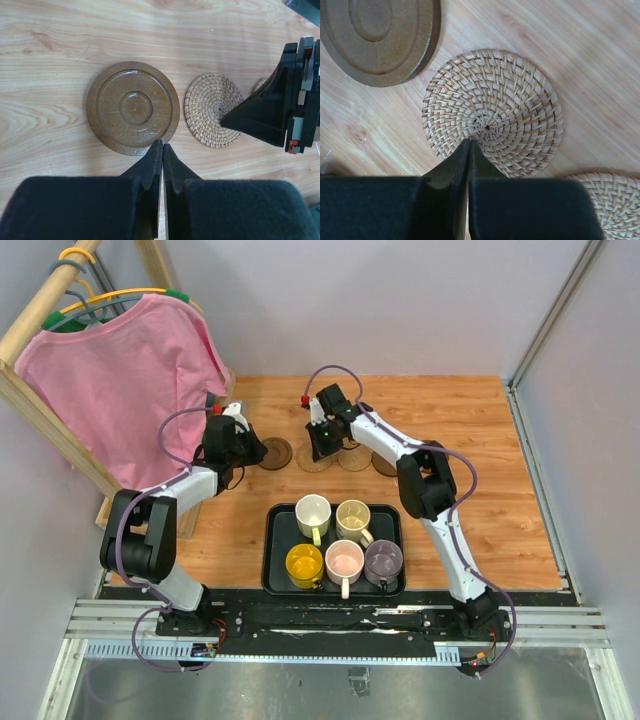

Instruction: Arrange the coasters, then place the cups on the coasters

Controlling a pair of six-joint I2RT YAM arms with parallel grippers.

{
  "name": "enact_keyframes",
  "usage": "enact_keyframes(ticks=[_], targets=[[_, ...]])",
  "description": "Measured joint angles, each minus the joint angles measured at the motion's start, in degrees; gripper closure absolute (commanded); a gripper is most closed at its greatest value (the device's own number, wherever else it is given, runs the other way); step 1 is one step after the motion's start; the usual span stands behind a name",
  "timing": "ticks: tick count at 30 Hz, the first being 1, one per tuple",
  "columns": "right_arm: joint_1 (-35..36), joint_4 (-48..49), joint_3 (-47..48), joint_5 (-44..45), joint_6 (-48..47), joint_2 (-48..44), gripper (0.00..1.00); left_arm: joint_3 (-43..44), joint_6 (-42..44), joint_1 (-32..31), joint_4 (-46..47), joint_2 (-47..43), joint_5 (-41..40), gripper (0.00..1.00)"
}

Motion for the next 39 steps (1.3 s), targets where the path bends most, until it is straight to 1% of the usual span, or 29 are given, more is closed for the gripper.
enact_keyframes(ticks=[12,26,29,34,36,39], targets=[[0.7,0.0,0.2,1.3,-0.5,0.1,0.99,-0.9,0.0,0.0,0.6,0.0,0.0,0.94],[1.0,0.3,1.0,7.1,-3.1,-1.5,0.91,-1.5,0.0,0.0,1.6,-0.6,0.2,0.94],[1.0,1.0,-0.5,8.2,-3.7,-4.7,0.89,-1.6,0.0,0.0,1.7,-1.6,0.2,0.94],[1.0,4.2,-8.7,9.8,-3.8,-14.1,0.89,-1.6,-0.3,0.0,2.3,-2.8,0.6,0.94],[1.0,5.3,-12.0,11.1,-3.8,-17.8,0.91,-1.6,-0.6,0.0,2.7,-2.8,1.3,0.93],[0.6,6.8,-16.5,13.8,-3.7,-21.8,0.97,-2.2,-1.0,-0.1,4.0,-2.8,3.0,0.93]])
